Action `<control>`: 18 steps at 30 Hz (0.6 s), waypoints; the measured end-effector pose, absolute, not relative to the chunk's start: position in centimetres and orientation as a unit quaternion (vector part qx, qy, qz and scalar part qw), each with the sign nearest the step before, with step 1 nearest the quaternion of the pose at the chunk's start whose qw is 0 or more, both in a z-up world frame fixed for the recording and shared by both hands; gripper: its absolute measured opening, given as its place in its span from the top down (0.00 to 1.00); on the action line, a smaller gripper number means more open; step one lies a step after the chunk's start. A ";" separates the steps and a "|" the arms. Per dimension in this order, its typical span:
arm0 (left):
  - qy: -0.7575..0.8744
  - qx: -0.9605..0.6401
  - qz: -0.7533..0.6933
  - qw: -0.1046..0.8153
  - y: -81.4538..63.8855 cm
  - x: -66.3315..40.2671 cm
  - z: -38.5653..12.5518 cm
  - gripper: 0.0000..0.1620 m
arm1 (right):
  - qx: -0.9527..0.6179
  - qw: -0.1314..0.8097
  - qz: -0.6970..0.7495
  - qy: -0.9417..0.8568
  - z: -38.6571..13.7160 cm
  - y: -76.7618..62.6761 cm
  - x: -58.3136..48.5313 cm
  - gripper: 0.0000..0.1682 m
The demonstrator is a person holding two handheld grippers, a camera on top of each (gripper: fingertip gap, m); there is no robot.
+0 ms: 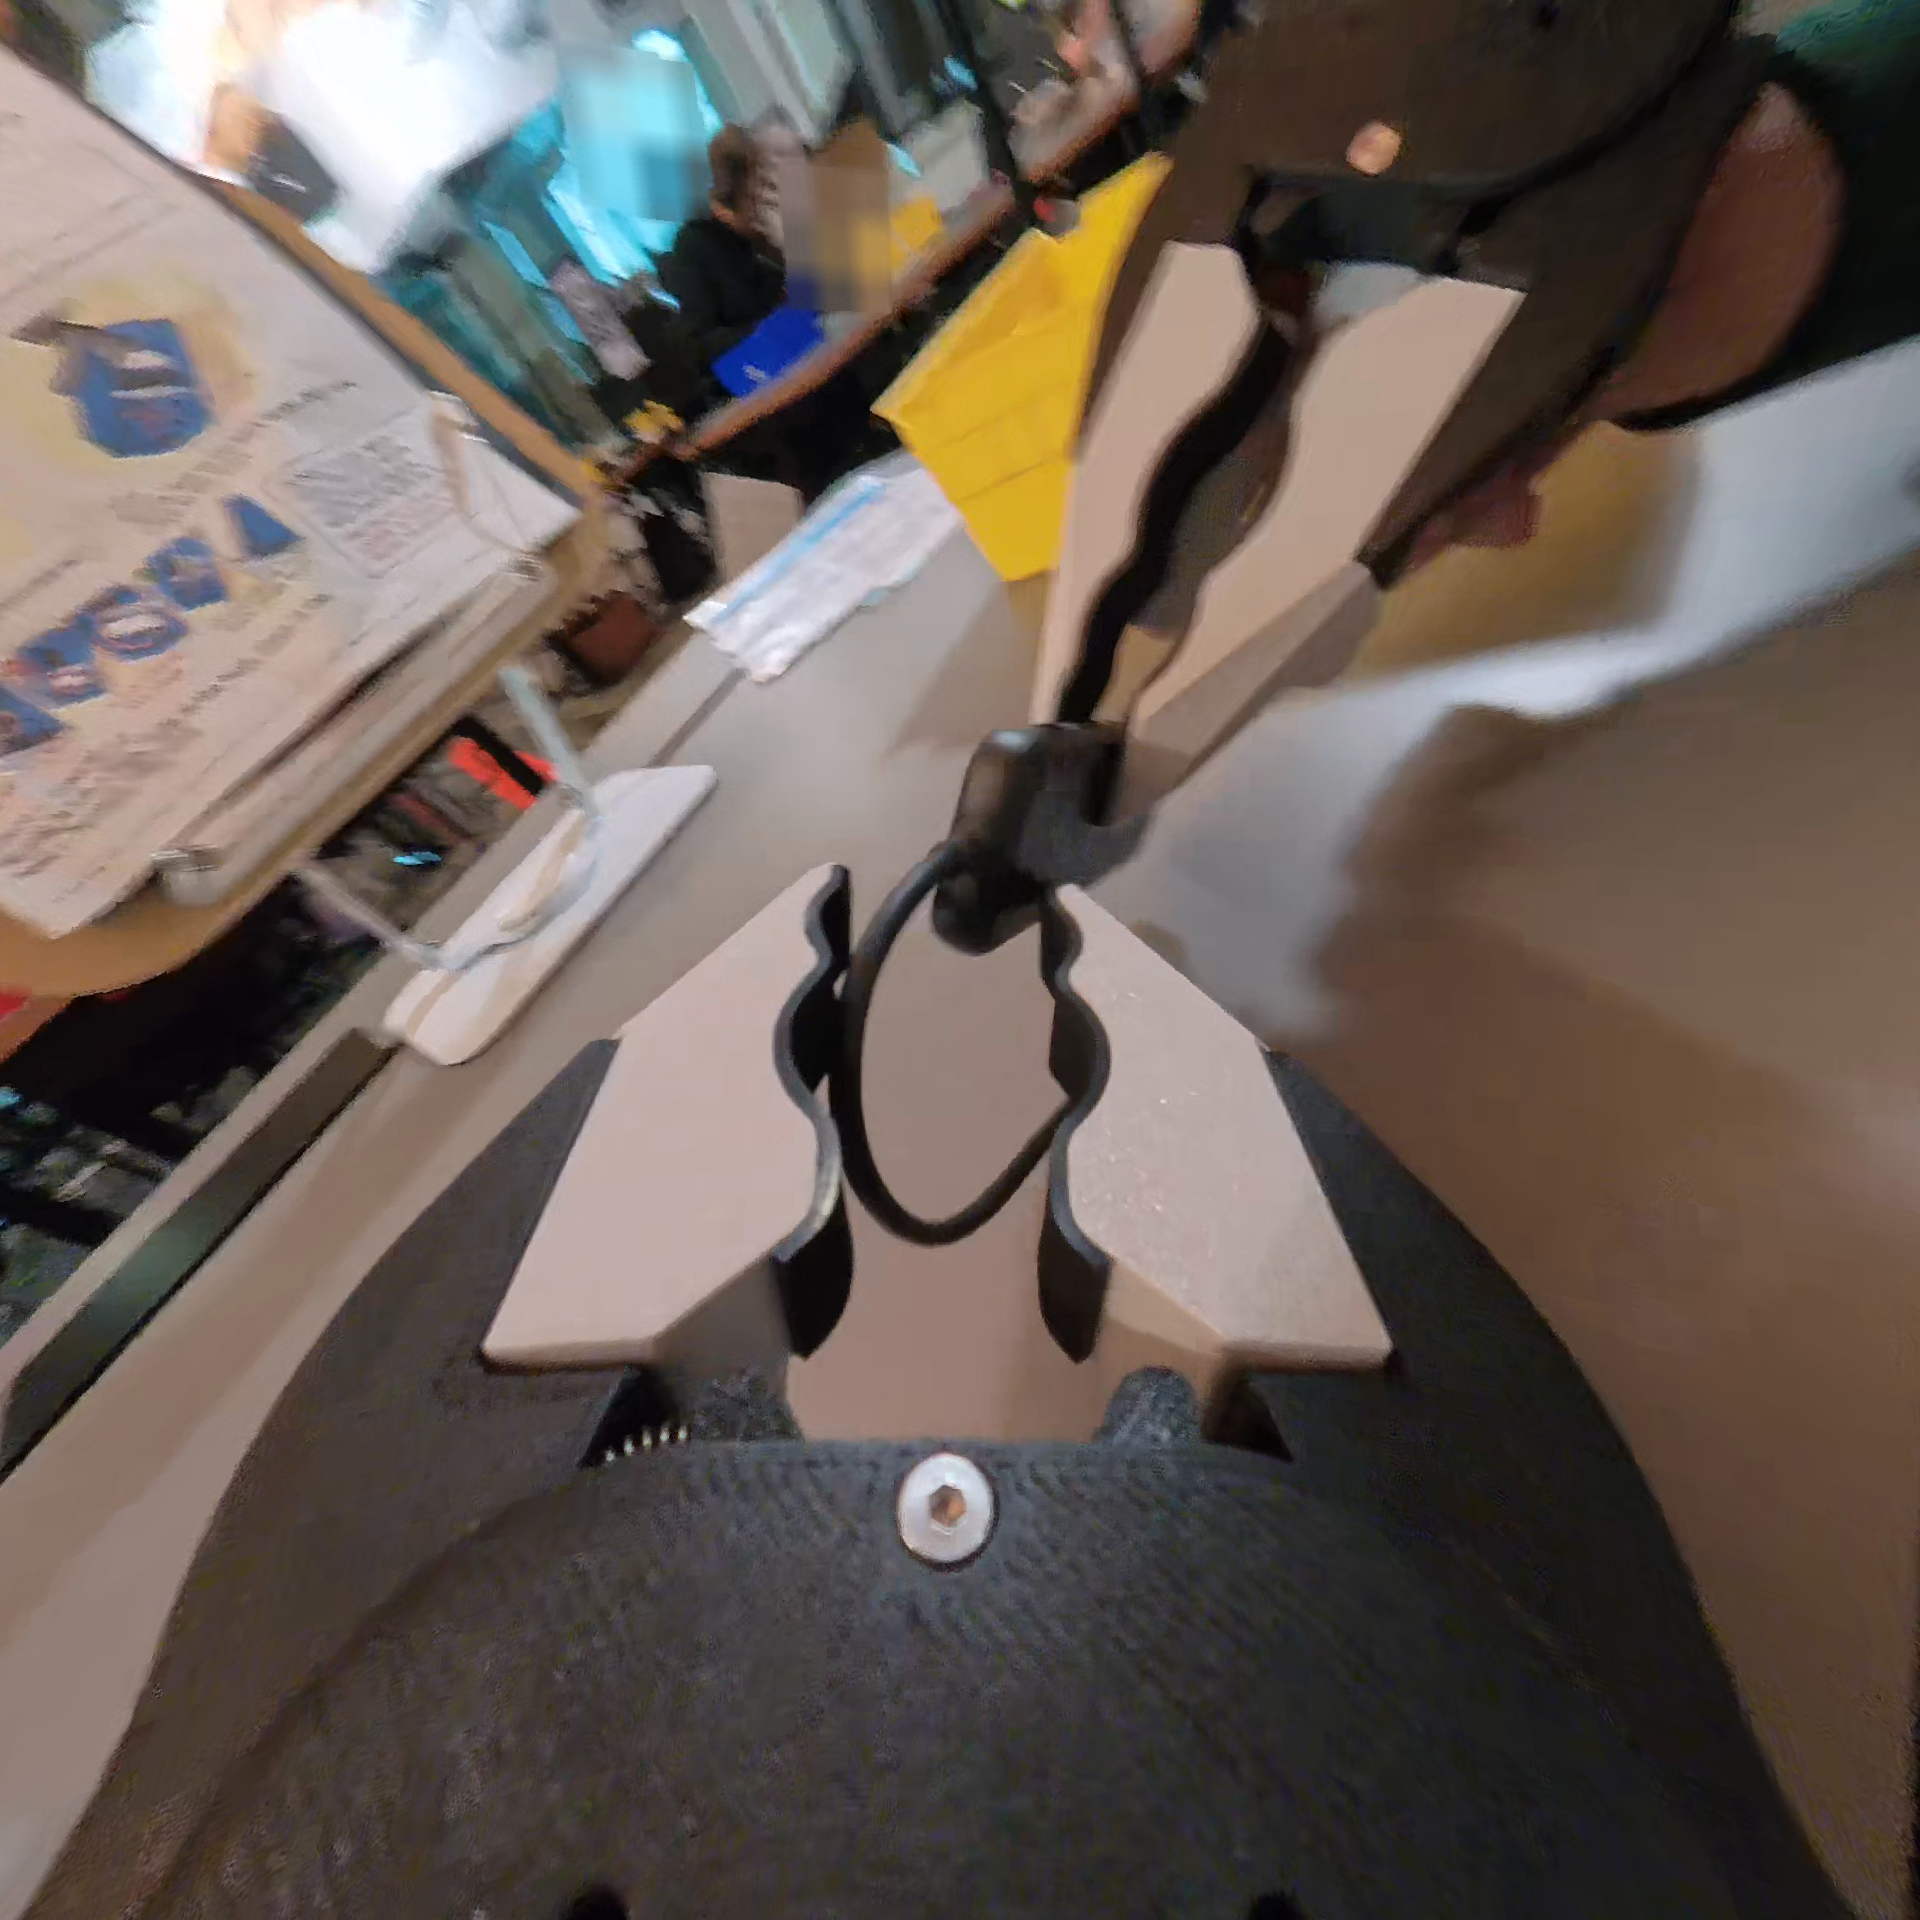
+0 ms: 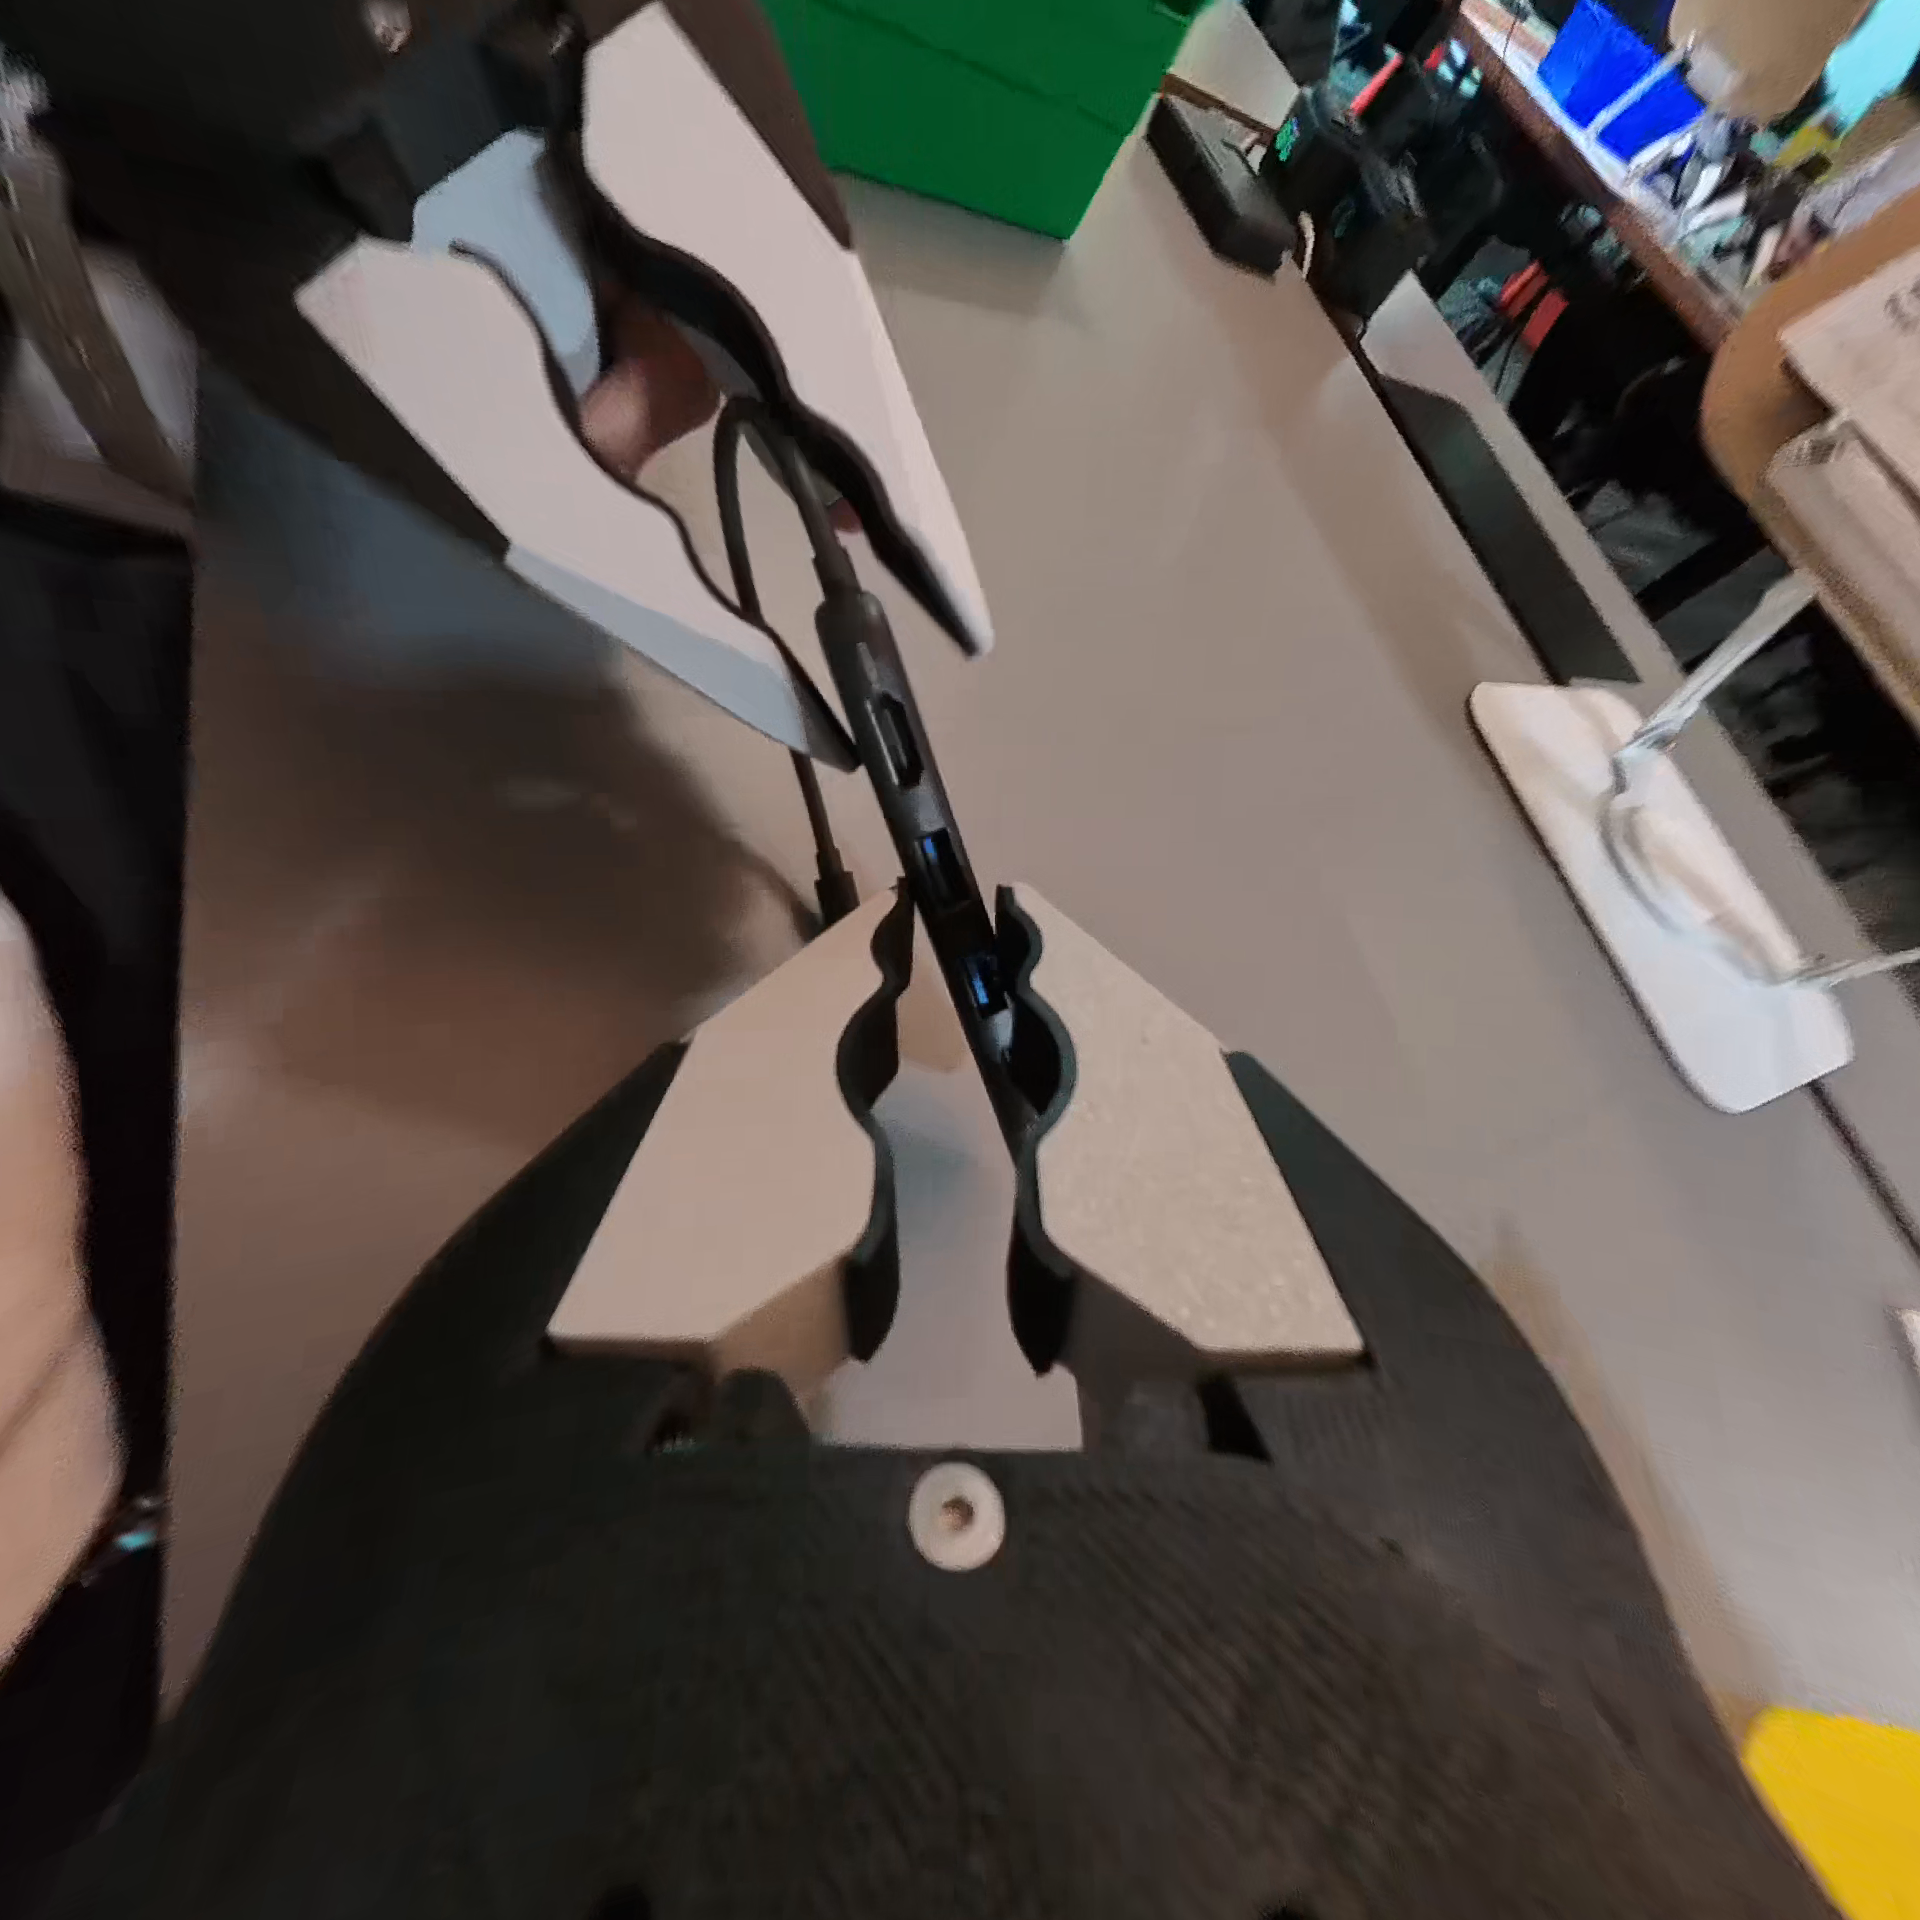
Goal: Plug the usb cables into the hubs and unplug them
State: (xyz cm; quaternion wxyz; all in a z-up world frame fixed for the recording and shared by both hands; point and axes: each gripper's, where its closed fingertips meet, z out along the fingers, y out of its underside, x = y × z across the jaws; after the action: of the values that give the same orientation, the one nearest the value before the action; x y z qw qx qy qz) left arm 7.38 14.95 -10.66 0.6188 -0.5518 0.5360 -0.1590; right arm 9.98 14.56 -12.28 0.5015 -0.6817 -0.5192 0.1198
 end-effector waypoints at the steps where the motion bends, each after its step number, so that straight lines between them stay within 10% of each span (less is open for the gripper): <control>1: 0.507 -0.551 -0.150 0.646 15.7 6.8 -9.6 0.74 | -0.692 0.505 0.140 -0.496 -11.9 14.9 10.1 0.92; 8: 0.410 -0.540 -0.187 0.711 16.4 5.0 -5.9 0.75 | -0.733 0.526 0.341 -0.266 -8.6 17.5 13.3 0.94; 18: 0.388 -0.607 -0.437 0.538 13.4 8.6 -8.5 0.75 | -0.649 0.460 0.591 -0.131 -5.9 15.1 9.8 0.95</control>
State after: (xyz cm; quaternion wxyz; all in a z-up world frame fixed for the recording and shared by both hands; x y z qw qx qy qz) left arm 8.56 13.36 -8.45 0.5383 -0.6071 0.3879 -0.4373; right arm 9.81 15.10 -5.92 0.4602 -0.6492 -0.1311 0.5913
